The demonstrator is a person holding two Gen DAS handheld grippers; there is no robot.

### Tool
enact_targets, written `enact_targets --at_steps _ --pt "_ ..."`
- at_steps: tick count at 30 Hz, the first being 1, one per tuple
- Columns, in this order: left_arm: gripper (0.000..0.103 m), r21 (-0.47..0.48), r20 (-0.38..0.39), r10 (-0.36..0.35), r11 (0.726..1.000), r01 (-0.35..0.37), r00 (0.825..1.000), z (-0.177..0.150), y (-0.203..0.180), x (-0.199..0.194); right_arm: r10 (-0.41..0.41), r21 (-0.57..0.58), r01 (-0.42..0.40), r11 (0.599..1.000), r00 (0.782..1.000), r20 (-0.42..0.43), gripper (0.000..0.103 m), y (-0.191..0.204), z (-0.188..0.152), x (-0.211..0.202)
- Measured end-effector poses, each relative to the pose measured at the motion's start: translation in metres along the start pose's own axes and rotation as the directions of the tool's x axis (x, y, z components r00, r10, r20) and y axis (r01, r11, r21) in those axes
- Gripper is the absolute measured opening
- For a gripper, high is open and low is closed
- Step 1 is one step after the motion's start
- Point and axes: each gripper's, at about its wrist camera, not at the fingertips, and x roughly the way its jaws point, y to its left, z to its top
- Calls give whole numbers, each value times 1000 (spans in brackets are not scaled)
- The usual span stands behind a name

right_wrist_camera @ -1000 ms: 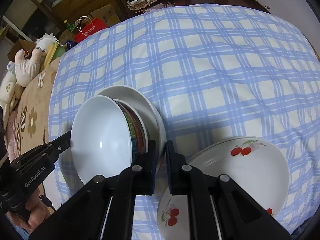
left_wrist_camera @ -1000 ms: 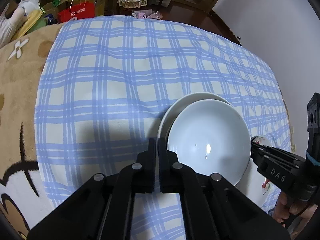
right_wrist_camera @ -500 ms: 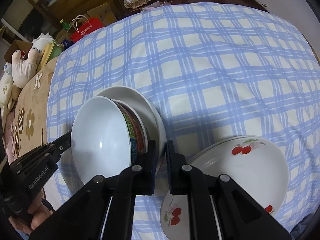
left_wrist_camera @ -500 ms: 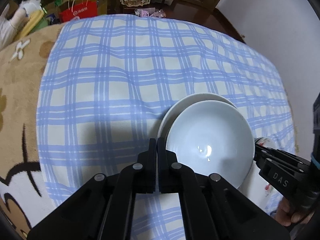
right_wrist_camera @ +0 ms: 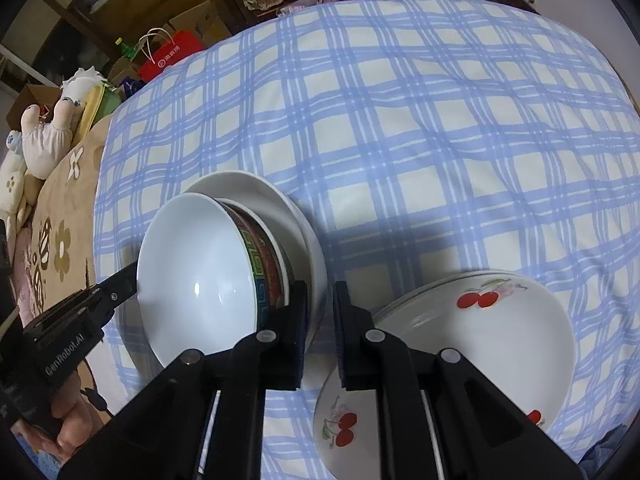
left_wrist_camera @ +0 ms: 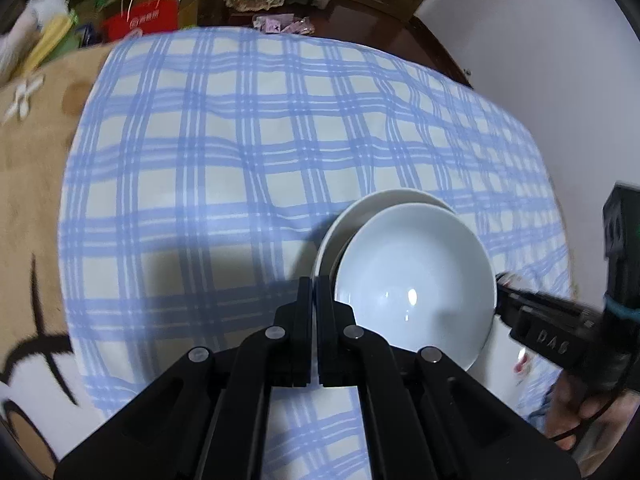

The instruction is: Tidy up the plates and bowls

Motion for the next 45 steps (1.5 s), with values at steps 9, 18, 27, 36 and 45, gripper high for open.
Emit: enact_targets --at_steps 9,18,27,36,45 --pt "0 86 20 118 989 -119 993 -1 -20 0 -2 -5 2 1000 1000 -6 32 -9 -1 -1" --pt "0 78 11 92 993 -93 996 0 -17 -1 -6 -11 6 1000 1000 -3 32 -9 -1 -2" --pt "1 100 -5 91 991 -90 996 2 -20 -1 -15 -17 15 1000 1000 8 32 -9 -1 -9" --pt "4 99 -40 61 993 -57 997 6 -18 3 -32 -37 33 999 999 39 19 2 0 -22" --pt "5 89 -46 102 991 -98 994 7 -19 8 -8 -18 8 1000 999 45 4 4 3 -18"
